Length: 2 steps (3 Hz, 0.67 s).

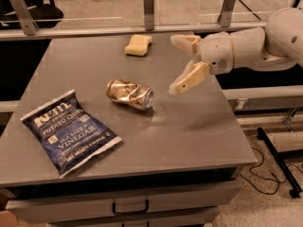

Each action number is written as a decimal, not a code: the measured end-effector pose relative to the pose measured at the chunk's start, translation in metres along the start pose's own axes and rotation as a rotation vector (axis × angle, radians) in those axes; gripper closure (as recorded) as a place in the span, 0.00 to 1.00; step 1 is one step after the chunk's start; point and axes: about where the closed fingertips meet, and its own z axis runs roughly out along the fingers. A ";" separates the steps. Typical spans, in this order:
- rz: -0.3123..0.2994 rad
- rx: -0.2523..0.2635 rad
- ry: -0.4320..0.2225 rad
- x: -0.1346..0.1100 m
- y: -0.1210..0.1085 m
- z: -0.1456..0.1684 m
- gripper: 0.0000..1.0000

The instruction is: Knock orange can over

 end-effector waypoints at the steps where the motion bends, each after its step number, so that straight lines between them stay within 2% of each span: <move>1: -0.075 0.122 0.113 -0.009 -0.014 -0.065 0.00; 2: -0.129 0.319 0.330 -0.023 -0.021 -0.141 0.00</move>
Offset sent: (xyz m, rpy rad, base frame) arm -0.0239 -0.2323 0.1513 -0.6230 -0.3390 -0.6224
